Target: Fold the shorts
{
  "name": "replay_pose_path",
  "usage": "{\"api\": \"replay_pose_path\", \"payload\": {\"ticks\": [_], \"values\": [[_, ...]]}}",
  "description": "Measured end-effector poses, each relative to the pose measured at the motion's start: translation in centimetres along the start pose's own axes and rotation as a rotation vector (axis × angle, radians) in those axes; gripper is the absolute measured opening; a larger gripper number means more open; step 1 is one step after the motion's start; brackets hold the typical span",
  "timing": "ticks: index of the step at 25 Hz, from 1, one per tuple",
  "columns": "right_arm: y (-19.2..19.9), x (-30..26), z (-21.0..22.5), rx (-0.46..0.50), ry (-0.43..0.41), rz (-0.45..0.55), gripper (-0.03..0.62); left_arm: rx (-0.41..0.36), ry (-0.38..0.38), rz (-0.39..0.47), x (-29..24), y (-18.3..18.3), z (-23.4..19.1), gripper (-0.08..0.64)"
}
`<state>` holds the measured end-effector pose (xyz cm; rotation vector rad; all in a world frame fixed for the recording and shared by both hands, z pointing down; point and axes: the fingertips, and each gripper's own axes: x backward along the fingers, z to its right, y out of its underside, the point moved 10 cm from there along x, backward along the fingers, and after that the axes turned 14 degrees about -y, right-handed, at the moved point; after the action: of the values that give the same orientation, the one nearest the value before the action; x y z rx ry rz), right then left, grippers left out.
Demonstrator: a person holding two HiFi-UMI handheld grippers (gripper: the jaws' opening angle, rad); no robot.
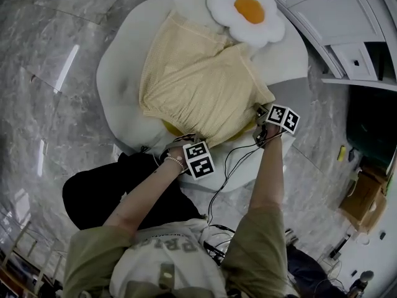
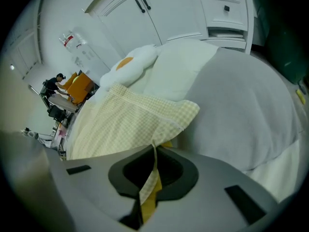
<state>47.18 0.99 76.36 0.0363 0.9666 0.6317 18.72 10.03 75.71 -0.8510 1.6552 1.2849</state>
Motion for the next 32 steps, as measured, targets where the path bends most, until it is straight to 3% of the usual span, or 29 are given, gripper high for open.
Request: {"api": "replay_pose_path", "payload": {"ticks": [2,5,8,10,15,20,26,29,32], "values": [[-0.3,0.4,-0.2,-0.005,-0.03,0.006,0.026,0.003,0.02,-0.002,0.6,-0.2,-0.1,0.145],[-0.8,1.9,-0.4,-0.044,-0.084,0.041,0.025,-0.016,-0.059,0.032,2.9,-0.7,-0.9,0.034],[-1.7,4.0,-0.3,-0.094,-0.143,0.077,0.025,-0.017,-0.094,0.076,5.9,-1.3,-2.2,0.034],[-2.5,4.8,-1.0,-0.113,-0.182,0.088,0.025,0.022,-0.087,0.11,7.6,-1.4,-3.0,0.034],[-7.1,5.0,-5.6,-0.073,-0.306,0.097,0.025,0.277,-0.041,0.252,11.0,-0.2,-6.5,0.034],[-13.4,1.5,-14.6,0.148,-0.357,-0.017,0.025,0.499,-0.066,0.361,13.7,2.3,-10.1,0.034],[-17.0,-8.1,-26.7,0.356,-0.384,-0.201,0.025,0.7,-0.173,0.394,16.1,6.9,-14.4,0.034],[-16.6,-13.3,-31.3,0.408,-0.398,-0.281,0.025,0.823,-0.203,0.382,16.5,10.2,-16.0,0.034],[-15.3,-18.1,-34.8,0.45,-0.401,-0.347,0.025,0.897,-0.243,0.359,16.6,13.2,-17.0,0.034]]}}
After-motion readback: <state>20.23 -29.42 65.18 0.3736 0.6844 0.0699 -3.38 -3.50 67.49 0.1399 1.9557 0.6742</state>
